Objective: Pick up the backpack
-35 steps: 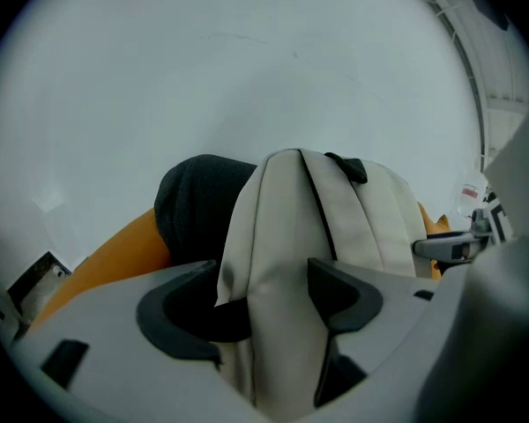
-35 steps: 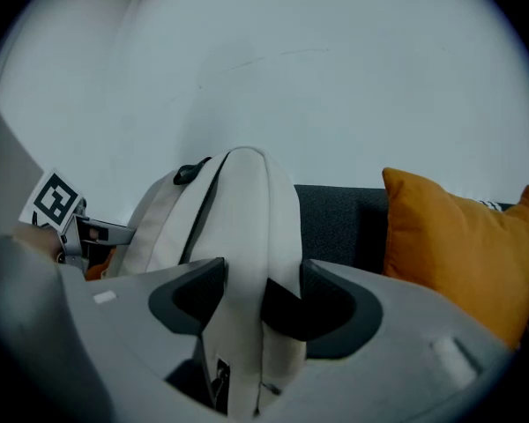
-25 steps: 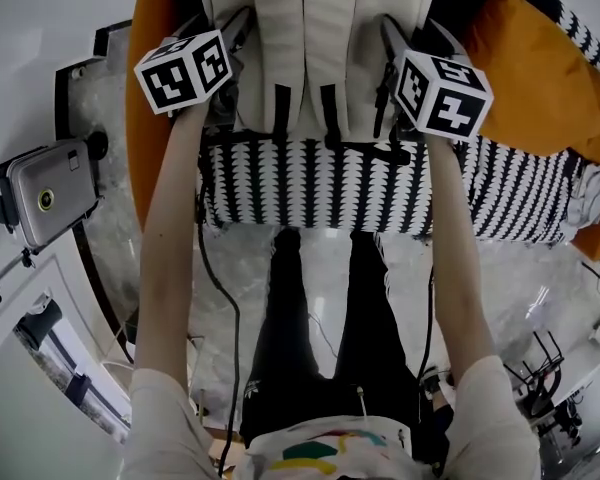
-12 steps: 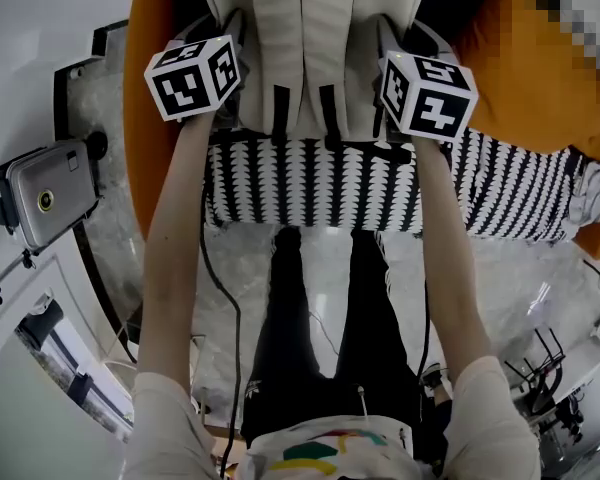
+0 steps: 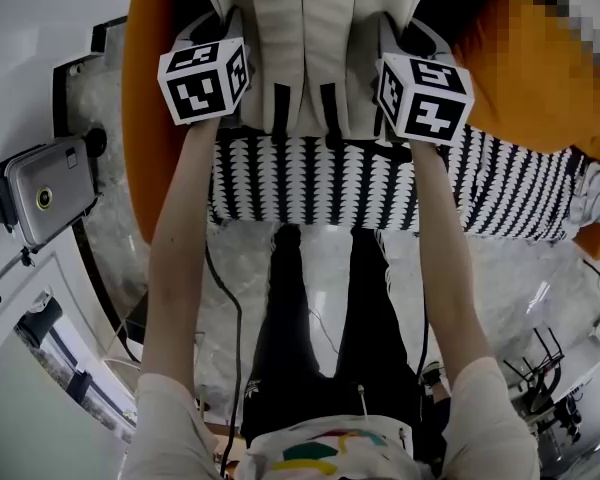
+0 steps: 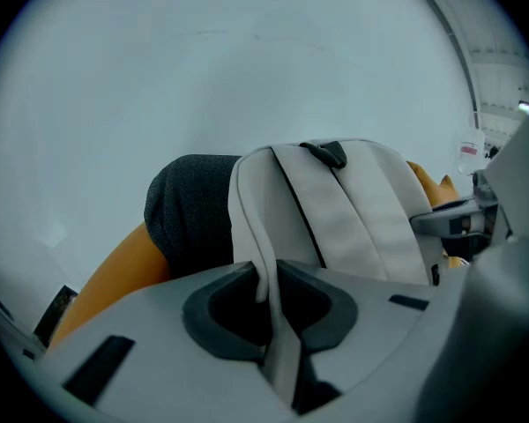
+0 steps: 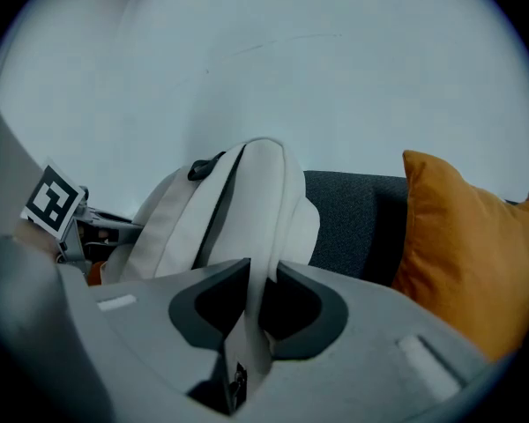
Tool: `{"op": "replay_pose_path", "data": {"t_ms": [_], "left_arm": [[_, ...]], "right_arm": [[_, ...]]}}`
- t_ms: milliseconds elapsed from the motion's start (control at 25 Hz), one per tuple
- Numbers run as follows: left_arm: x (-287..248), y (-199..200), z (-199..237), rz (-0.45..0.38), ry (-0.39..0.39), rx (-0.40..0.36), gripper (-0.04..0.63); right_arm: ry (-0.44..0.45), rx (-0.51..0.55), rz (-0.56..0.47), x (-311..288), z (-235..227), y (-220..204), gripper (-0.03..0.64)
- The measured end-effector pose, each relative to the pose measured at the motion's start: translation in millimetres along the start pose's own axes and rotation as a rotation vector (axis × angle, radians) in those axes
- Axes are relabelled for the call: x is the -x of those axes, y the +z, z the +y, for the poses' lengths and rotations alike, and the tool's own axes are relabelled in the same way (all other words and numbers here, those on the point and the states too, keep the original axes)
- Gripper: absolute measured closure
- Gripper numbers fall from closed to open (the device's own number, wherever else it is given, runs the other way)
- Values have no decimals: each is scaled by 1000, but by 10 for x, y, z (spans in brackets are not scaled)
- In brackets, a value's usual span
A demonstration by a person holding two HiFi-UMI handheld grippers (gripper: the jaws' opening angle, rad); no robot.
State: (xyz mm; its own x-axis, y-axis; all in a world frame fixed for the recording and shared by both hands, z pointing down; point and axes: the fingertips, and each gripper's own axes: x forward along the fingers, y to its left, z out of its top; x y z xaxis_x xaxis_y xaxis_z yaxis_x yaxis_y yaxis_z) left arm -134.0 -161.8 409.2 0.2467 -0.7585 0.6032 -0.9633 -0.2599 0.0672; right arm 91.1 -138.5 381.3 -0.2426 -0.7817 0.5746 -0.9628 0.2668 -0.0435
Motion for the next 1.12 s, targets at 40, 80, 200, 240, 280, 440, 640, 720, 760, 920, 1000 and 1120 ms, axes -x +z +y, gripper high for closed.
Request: {"op": "replay_pose_path", "data": {"t_ms": [40, 80, 200, 240, 280, 440, 640, 720, 760, 920, 1000, 1120], "left_arm": [[-32, -54, 92, 2, 4, 2, 535], [-71, -92, 205, 3, 12, 4, 535], [-160, -96, 476, -5, 38, 16, 535], [-164, -76, 476, -9, 40, 17, 535], [-152, -53, 420, -14, 36, 13, 535], [26, -4, 1, -30, 22, -5, 539], [262, 147, -117, -69, 42, -20, 546], [293, 185, -100, -75, 48, -26, 546], [305, 196, -99, -76, 51, -29, 546], [412, 197, -119, -79, 63, -40, 548], [528, 209, -125, -93, 76, -21, 548], [771, 267, -172, -132, 103, -36, 549]], "right_arm": [[4, 1, 1, -81, 74, -34, 549], [11, 3, 2, -183, 155, -44, 549], [26, 23, 0, -435, 327, 35, 549], [24, 25, -4, -442, 319, 51, 551], [17, 21, -9, -401, 275, 48, 551], [-25, 17, -43, -10, 10, -25, 552], [-47, 47, -82, 244, -3, 101, 557], [-42, 60, -85, 233, 15, 134, 557], [-41, 69, -86, 231, 17, 141, 557], [-47, 92, -94, 306, 52, 118, 560], [-51, 90, -103, 385, 86, 124, 560], [-66, 99, -119, 577, 144, 177, 561]]}}
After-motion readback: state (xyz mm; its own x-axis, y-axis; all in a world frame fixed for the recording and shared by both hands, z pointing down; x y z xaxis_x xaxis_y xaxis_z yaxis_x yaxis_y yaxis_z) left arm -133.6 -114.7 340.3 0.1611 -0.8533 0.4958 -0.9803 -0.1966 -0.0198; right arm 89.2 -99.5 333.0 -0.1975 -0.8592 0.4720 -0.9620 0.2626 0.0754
